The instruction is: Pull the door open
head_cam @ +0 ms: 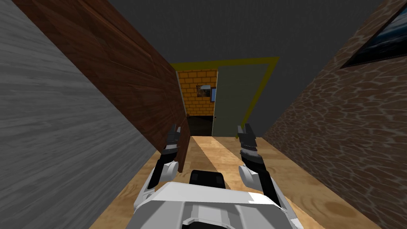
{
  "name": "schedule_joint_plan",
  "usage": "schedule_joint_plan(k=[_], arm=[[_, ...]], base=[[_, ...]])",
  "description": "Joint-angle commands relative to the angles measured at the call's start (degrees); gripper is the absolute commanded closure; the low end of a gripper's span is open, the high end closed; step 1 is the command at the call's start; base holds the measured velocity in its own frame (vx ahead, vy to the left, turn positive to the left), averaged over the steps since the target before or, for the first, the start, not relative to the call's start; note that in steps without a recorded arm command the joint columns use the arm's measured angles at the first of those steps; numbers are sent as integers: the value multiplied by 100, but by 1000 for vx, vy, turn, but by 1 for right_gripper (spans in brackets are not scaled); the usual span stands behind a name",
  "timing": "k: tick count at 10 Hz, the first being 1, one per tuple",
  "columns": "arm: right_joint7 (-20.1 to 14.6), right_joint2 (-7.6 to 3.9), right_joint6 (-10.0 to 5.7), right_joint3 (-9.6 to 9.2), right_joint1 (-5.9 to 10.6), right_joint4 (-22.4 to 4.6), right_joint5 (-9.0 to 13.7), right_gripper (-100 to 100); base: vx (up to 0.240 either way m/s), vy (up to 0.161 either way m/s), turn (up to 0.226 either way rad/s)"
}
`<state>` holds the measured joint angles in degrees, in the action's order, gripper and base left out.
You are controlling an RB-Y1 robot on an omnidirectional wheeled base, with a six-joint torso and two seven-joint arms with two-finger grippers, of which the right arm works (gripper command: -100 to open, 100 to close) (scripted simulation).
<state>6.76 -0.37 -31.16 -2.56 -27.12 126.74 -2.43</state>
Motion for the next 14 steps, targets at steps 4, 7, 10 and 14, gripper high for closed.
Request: schedule_joint_plan(k=[4, 7, 10, 14], arm=[[-64, -100, -113, 42, 264, -639, 55, -100], [-115, -172, -202, 77, 465, -1135, 101, -100], [-174, -245, -303, 118, 696, -1655, 154, -100], [-238, -315, -412, 161, 944, -2245, 211, -100]], base=[[86, -6, 22], [99, 1, 25], [96, -8, 30], [74, -5, 22]])
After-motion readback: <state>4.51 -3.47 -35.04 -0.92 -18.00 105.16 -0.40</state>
